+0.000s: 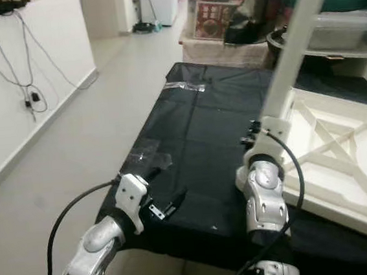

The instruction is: Building children table

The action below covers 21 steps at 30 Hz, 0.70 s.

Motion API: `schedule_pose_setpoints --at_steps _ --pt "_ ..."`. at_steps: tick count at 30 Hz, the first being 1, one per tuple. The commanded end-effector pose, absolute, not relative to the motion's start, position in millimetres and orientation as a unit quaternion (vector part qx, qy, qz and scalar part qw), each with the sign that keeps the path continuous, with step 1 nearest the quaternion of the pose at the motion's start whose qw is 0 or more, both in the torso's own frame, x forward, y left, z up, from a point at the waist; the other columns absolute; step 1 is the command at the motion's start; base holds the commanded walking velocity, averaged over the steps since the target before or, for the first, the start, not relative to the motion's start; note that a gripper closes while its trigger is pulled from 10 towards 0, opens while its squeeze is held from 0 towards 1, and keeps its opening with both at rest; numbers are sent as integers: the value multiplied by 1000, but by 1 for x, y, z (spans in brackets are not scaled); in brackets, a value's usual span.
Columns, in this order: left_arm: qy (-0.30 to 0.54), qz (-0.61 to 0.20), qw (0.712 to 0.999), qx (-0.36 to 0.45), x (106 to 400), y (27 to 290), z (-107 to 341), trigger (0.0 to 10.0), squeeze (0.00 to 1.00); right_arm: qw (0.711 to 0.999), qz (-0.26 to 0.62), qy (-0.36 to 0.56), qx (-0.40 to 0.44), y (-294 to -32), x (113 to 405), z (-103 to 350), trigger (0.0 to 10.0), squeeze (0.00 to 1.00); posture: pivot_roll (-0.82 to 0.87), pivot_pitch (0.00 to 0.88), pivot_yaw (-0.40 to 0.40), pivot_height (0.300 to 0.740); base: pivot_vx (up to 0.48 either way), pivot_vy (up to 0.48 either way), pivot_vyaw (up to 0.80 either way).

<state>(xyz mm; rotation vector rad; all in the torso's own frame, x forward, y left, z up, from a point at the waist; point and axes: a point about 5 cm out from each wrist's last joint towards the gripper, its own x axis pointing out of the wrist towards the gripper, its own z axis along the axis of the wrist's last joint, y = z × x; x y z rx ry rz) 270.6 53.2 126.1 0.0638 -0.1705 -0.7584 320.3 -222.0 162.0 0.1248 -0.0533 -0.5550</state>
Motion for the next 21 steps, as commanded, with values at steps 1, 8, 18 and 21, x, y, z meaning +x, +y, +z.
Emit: schedule_pose_setpoints --at_steps 1,8,18,21 --pt "-81 -375 923 34 271 51 126 10000 0 951 -296 -26 82 -224 316 159 0 0 86 0 -76 740 0 0 0" --pt "-82 -373 924 33 271 51 127 10000 0 980 -148 -70 111 -183 337 162 10000 1000 84 0 -77 740 0 0 0" --pt "-82 -374 923 31 271 50 127 10000 0 991 60 -65 99 -222 336 165 10000 0 86 0 -87 740 0 0 0" --pt "-82 -375 923 31 272 49 126 10000 0 963 241 -24 114 -222 326 166 10000 0 85 0 -87 740 0 0 0"
